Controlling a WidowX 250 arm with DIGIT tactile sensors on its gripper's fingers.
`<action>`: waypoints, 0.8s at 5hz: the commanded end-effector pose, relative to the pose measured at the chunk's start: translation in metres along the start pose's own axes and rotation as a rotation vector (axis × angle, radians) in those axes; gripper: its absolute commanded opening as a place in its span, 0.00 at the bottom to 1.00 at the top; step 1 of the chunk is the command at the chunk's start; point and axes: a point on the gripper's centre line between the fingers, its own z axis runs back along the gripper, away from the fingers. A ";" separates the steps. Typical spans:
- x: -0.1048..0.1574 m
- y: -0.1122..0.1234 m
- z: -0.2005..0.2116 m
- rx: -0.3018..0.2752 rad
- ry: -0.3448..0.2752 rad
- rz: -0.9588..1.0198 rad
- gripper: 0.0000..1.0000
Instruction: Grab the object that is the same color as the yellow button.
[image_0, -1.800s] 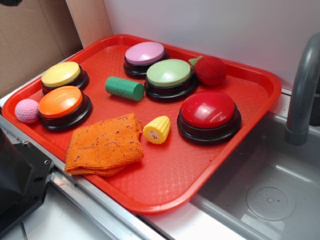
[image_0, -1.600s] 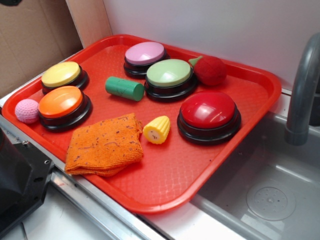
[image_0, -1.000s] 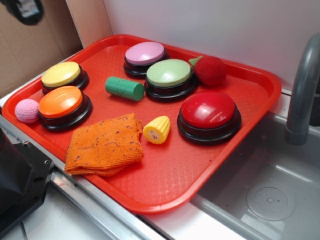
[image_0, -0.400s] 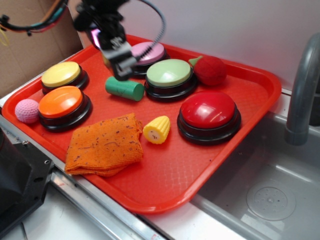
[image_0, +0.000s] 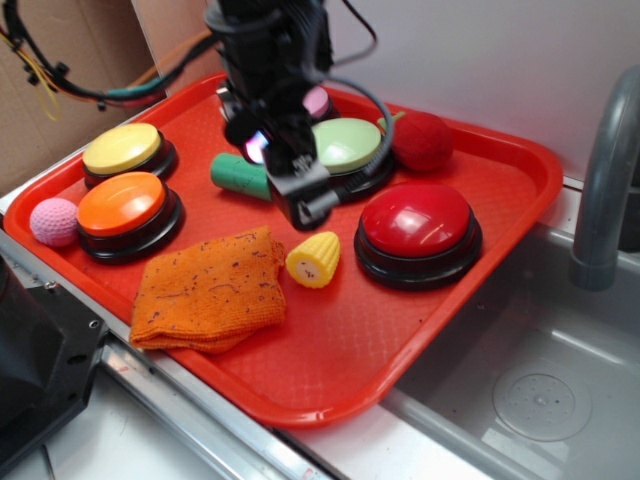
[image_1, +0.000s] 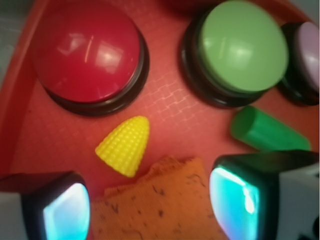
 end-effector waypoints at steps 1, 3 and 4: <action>0.009 -0.009 -0.023 -0.005 0.028 0.048 1.00; 0.009 -0.011 -0.041 0.007 0.047 0.048 1.00; 0.012 -0.013 -0.049 0.001 0.053 0.036 1.00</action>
